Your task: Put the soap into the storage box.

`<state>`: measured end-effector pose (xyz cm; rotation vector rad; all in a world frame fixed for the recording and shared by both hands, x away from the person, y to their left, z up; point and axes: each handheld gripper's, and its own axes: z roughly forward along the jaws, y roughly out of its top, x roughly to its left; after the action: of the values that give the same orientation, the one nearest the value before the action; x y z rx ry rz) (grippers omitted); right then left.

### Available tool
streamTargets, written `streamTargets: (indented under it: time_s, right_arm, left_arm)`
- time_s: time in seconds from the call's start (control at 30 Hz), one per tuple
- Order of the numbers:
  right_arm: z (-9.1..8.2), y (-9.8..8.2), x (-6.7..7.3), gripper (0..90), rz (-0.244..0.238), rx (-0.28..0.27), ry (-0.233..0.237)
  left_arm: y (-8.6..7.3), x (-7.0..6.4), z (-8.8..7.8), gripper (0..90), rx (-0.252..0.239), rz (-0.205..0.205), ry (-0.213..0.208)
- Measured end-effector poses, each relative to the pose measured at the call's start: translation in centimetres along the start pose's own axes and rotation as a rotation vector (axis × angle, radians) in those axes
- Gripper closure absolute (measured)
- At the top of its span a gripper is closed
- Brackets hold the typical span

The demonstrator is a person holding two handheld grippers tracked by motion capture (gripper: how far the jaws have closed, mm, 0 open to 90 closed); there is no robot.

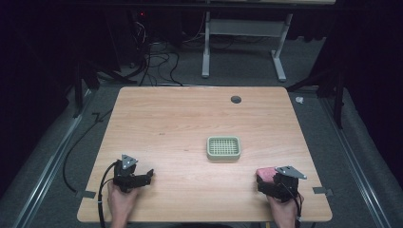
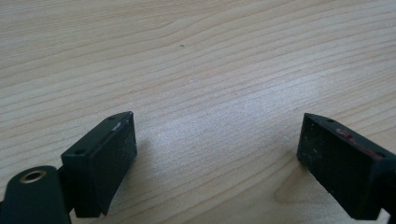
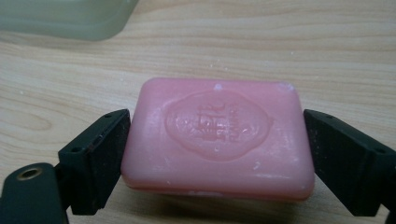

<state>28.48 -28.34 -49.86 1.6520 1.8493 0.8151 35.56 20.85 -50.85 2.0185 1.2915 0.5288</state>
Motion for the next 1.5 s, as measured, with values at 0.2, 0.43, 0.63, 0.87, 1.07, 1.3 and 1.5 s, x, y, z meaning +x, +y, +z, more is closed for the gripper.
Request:
streamTargets:
  time_s: [0.2, 0.43, 0.63, 0.87, 1.07, 1.3, 1.5]
  right_arm:
    - [0.5, -0.1, 0.2, 11.7, -0.012, 0.036, -0.016]
    - [0.5, 0.0, 0.3, 13.4, -0.018, 0.041, -0.021]
    - [0.5, 0.1, 0.4, 13.6, -0.013, 0.048, -0.029]
    - [0.5, 0.3, 0.5, 13.7, -0.013, 0.051, -0.025]
    - [0.4, 0.7, 0.6, 13.7, -0.012, 0.039, -0.017]
    - [0.4, 1.9, 1.2, 13.7, -0.026, 0.026, 0.007]
    - [0.6, 2.8, 1.8, 13.7, -0.033, 0.017, 0.034]
  left_arm:
    - [0.0, 0.0, 0.0, 12.2, -0.001, -0.001, 0.0]
    - [0.0, 0.0, 0.0, 12.2, -0.001, -0.001, 0.0]
    - [0.0, 0.0, 0.0, 12.2, -0.001, -0.001, 0.0]
    - [0.0, 0.0, 0.0, 12.2, -0.001, -0.002, 0.0]
    - [0.0, 0.0, 0.0, 12.2, -0.001, -0.001, 0.0]
    - [0.0, 0.0, 0.0, 12.2, -0.001, -0.001, 0.0]
    - [0.0, 0.0, 0.0, 12.2, -0.001, -0.001, 0.001]
